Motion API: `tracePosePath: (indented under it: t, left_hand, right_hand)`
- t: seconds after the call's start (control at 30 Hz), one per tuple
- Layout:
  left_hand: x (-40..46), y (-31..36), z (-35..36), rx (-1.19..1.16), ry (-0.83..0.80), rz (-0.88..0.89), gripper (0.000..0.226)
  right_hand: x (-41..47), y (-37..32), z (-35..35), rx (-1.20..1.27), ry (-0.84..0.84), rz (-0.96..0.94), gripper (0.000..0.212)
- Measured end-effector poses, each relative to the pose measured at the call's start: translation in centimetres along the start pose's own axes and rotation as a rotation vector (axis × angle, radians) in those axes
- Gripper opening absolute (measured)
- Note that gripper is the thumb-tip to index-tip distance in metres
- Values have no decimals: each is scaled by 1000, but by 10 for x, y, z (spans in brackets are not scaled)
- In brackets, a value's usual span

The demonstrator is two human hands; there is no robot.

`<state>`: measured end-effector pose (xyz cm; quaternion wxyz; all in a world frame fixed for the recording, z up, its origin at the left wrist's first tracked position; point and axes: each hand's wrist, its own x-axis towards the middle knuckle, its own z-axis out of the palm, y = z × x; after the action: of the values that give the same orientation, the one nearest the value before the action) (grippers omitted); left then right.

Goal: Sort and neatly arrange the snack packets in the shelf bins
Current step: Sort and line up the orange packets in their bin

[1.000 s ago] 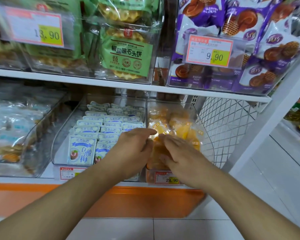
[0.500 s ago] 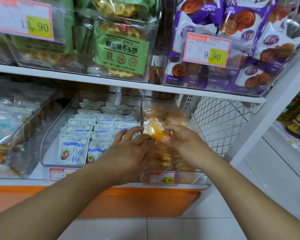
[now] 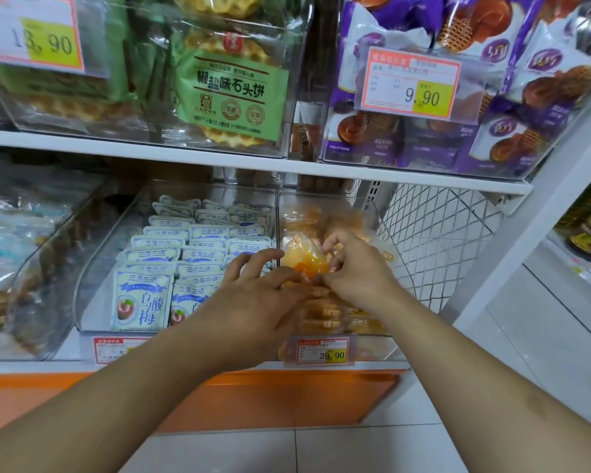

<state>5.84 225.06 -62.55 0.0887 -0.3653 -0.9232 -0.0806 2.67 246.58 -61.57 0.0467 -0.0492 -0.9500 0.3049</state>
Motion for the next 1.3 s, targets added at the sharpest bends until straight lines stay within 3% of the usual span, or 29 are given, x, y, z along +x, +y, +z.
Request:
tracePosePath:
  t: [0.27,0.43,0.6,0.77,0.9,1.03,1.1,1.3]
  left_hand:
    - [-4,3,-1,-76,41,-23,41]
    - [-2,4,-5,-170,34,-60,39]
    - [3,15,-18,-276,28,-192,28]
    - [12,16,-34,-615,268,-463,43]
    - [9,17,-48,-553,329,-317,72]
    - [10,23,-52,-332,269,-257,21]
    - [9,25,-53,-388,304,-331,6]
    - [1,14,-65,-817,370,-545,10]
  right_hand:
    - [-1,0,-5,-18,-8,-7,15]
    - [-6,-1,-28,188,199,-99,20]
    - [-20,10,-37,189,192,-139,19]
    - [-35,10,-54,301,226,-165,23]
    - [-47,0,-61,268,125,-269,29]
    - [-55,-5,-64,207,106,-308,27]
    - [-55,0,-69,171,180,-264,19]
    - [-51,20,-91,443,331,-155,24]
